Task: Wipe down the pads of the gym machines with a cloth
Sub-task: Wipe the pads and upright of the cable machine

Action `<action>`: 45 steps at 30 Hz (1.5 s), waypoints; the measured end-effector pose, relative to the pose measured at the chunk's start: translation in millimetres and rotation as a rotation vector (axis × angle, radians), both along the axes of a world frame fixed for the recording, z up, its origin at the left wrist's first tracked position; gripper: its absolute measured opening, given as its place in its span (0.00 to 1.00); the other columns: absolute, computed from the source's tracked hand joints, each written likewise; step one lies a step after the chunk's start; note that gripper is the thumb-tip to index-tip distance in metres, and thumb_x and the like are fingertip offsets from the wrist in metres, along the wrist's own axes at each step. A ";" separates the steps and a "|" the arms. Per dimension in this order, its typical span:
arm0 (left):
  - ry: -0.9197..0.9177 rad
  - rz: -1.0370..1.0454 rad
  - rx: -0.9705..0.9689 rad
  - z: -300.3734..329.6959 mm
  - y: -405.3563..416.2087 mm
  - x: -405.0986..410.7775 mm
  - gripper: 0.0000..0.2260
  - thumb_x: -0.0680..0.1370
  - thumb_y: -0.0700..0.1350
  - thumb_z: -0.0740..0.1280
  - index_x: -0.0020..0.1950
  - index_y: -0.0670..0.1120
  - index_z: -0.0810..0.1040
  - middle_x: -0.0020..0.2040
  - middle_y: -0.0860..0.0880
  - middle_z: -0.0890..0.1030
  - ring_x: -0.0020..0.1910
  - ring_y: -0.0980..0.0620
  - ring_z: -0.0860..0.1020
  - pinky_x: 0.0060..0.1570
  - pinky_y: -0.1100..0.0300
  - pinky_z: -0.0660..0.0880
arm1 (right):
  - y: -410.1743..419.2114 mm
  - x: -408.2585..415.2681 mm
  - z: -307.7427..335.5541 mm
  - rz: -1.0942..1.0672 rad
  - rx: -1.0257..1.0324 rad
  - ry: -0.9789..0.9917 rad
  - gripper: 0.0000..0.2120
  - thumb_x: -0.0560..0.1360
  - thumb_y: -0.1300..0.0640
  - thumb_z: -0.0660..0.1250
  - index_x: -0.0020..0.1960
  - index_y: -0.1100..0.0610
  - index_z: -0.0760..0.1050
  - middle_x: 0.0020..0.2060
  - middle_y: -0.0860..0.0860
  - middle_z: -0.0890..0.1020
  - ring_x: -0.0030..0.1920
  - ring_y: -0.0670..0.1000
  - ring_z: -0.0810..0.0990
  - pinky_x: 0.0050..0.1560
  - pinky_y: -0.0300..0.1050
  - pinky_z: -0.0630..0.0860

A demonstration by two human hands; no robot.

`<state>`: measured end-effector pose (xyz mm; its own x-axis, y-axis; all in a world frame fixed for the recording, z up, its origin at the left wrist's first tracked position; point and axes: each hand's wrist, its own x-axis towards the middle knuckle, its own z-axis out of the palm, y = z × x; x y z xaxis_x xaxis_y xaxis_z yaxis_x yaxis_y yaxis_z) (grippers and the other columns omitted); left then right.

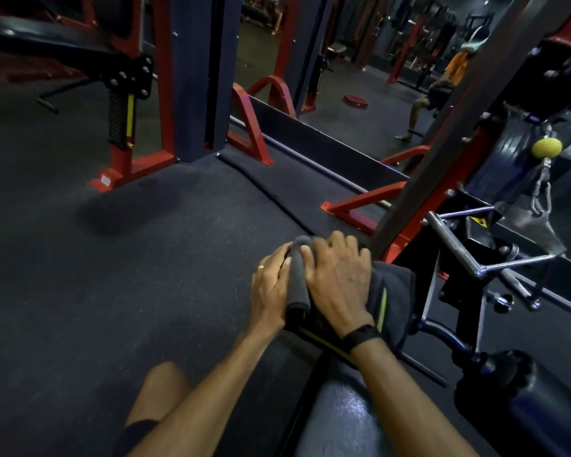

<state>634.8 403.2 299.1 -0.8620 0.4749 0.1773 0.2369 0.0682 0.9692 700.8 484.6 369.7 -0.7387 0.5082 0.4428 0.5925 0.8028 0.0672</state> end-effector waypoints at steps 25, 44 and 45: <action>-0.048 0.057 -0.235 23.7 7.2 -5.7 0.16 0.83 0.54 0.57 0.55 0.46 0.80 0.49 0.52 0.78 0.56 0.49 0.74 0.54 0.52 0.70 | 27.8 54.6 -2.6 -0.102 0.039 0.071 0.20 0.79 0.38 0.56 0.54 0.49 0.79 0.46 0.52 0.75 0.48 0.56 0.72 0.48 0.55 0.66; -0.262 0.026 -0.278 43.5 17.5 -16.6 0.22 0.84 0.59 0.55 0.44 0.44 0.77 0.45 0.46 0.80 0.55 0.41 0.78 0.59 0.47 0.73 | 66.3 79.8 -3.8 -0.061 -0.085 0.200 0.13 0.79 0.44 0.67 0.51 0.52 0.83 0.44 0.53 0.77 0.47 0.59 0.74 0.48 0.54 0.68; -0.236 0.019 -0.327 44.5 20.1 -16.6 0.20 0.83 0.58 0.56 0.48 0.44 0.78 0.49 0.45 0.81 0.57 0.41 0.78 0.60 0.47 0.73 | 65.3 82.4 -4.4 -0.071 -0.086 0.212 0.12 0.78 0.45 0.69 0.51 0.52 0.83 0.43 0.54 0.76 0.47 0.59 0.74 0.47 0.54 0.69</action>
<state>618.2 423.4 343.6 -0.8700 0.4570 -0.1849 0.0057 0.3843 0.9232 783.3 550.0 365.3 -0.5949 0.5978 0.5372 0.6410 0.7562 -0.1316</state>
